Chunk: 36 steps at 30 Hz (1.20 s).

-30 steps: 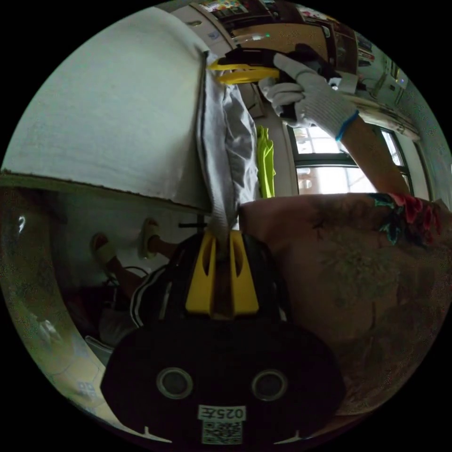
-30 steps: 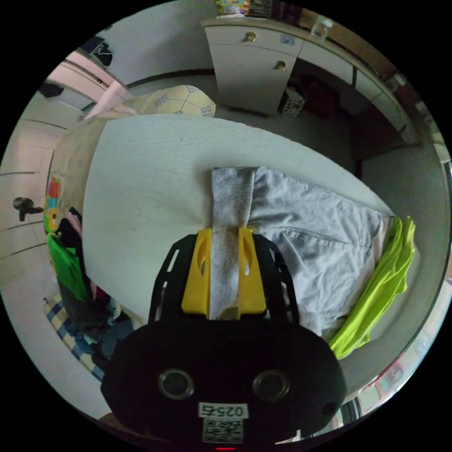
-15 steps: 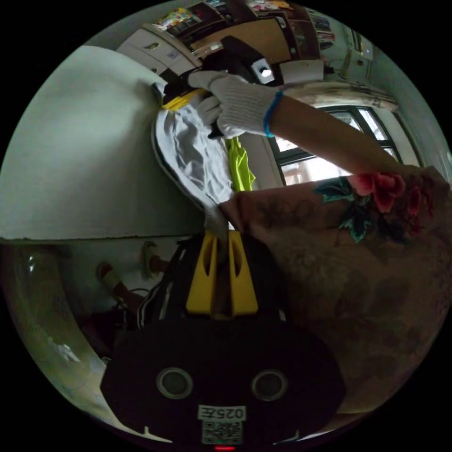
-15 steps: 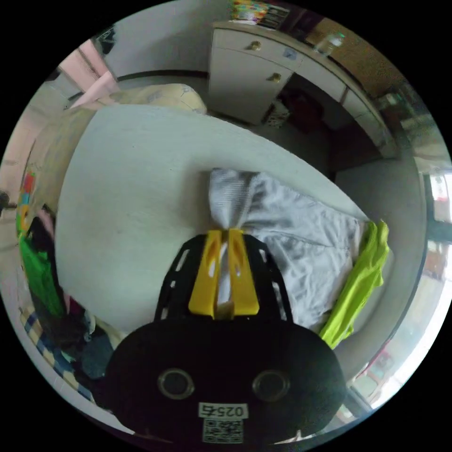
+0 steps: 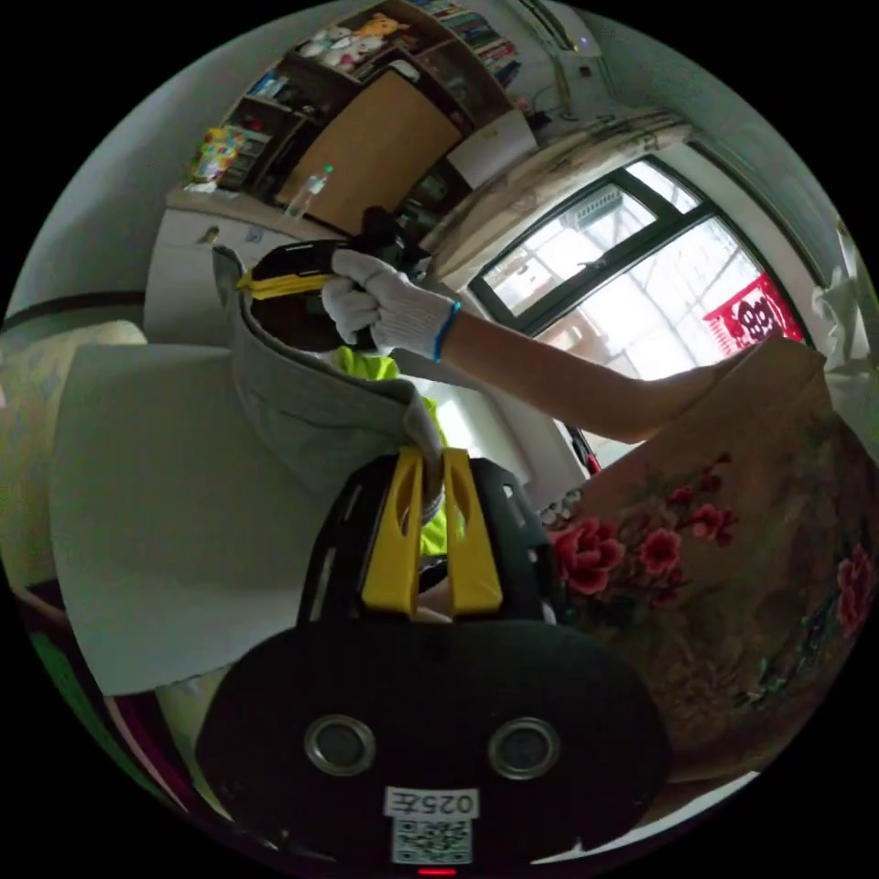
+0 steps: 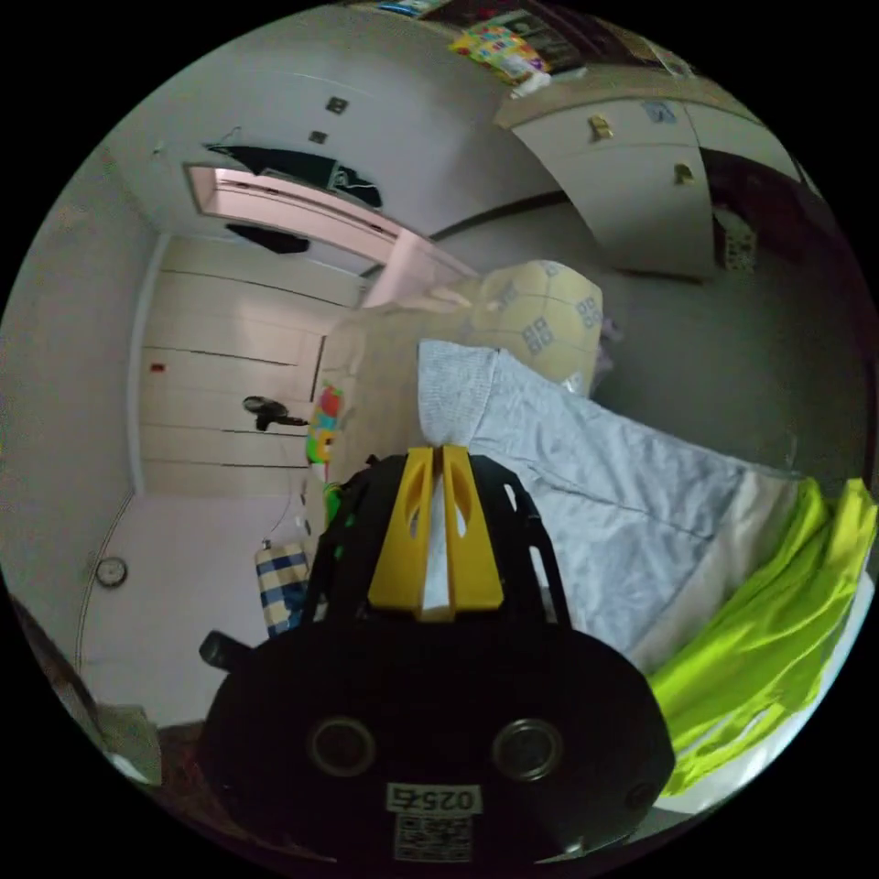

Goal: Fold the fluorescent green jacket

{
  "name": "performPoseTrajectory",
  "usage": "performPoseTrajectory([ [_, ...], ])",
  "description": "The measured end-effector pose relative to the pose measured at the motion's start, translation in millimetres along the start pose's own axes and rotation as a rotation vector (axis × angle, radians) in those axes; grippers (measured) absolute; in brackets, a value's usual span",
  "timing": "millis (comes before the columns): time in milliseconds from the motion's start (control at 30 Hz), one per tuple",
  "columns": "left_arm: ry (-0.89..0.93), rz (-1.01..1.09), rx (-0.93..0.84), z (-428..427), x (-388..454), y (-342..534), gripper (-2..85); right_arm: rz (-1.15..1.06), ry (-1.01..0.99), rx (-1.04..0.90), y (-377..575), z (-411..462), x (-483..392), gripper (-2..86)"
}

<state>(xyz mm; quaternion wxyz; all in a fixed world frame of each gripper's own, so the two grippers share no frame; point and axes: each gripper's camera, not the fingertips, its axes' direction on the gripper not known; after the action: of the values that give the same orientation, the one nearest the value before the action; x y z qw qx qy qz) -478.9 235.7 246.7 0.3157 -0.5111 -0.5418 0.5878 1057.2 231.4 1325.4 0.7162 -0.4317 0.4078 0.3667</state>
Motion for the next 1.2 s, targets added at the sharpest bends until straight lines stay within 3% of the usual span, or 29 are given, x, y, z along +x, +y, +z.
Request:
performPoseTrajectory([
  [167,0.178,0.085,-0.056,69.0,49.8,-39.8,-0.5,-0.041,0.006,0.063,50.8,-135.8,46.7,-0.5],
  [300,0.228,0.065,-0.260,187.4,81.9,-66.7,-0.6,0.031,0.180,0.113,112.8,-231.9,119.1,-0.4],
  [433,0.195,-0.056,-0.424,289.3,81.1,-65.9,-0.6,0.144,0.234,0.101,143.7,-252.9,202.3,-0.3],
  [600,0.030,-0.176,-0.601,377.5,79.3,-57.9,-0.4,0.177,0.226,0.044,157.6,-238.1,274.7,-0.3],
  [800,-0.073,-0.076,-0.638,416.8,115.6,-74.6,4.6,0.056,0.132,0.199,165.8,-276.6,274.9,0.5],
  [1000,0.097,-0.236,-0.769,473.8,97.2,-72.5,9.6,0.207,0.243,-0.008,166.0,-256.1,334.1,4.2],
  [1100,0.135,-0.271,-0.621,424.1,102.9,-77.6,8.0,0.263,0.204,0.122,195.2,-279.8,335.8,6.1],
  [1200,-0.098,-0.292,-0.476,339.6,90.6,-76.1,6.5,0.183,0.126,0.201,229.0,-295.0,305.6,7.8],
])
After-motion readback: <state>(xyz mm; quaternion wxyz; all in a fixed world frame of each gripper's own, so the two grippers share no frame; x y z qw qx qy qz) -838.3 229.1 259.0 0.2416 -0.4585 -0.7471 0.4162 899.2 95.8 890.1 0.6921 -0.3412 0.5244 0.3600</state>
